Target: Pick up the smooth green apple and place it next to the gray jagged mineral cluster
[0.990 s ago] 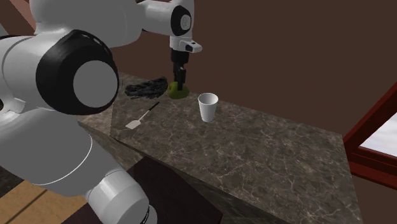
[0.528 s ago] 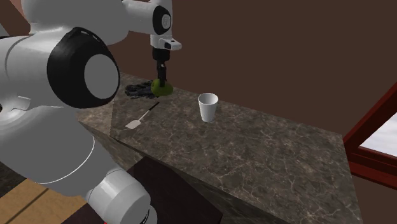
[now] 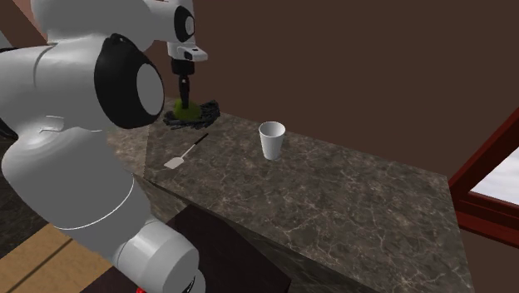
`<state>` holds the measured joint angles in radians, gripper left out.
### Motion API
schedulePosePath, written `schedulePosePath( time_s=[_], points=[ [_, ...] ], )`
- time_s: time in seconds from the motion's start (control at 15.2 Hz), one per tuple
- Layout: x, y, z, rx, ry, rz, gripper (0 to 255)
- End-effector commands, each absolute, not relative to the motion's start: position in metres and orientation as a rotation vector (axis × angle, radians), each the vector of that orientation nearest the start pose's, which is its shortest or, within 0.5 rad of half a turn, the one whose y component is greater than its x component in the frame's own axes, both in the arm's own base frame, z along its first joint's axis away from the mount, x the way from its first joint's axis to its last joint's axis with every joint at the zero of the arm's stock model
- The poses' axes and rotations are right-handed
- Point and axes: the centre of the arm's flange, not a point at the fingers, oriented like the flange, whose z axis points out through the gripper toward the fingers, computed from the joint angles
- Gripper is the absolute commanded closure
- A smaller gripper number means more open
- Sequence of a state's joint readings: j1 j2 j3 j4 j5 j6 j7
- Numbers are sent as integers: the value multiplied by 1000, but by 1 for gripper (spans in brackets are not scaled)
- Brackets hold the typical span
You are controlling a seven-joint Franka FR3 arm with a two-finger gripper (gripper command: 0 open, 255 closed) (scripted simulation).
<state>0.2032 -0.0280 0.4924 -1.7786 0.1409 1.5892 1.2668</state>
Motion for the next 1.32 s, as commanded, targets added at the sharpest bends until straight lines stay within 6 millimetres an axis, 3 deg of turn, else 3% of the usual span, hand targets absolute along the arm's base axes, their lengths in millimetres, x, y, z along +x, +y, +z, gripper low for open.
schedulePosePath(
  time_s=[0.0, 0.59, 1.25],
  points=[
    [393, 383, 543, -3054, 926, 316, 255],
    [353, 491, 543, -3054, 926, 316, 255],
    [353, 491, 490, -3054, 926, 316, 255]
  ],
)
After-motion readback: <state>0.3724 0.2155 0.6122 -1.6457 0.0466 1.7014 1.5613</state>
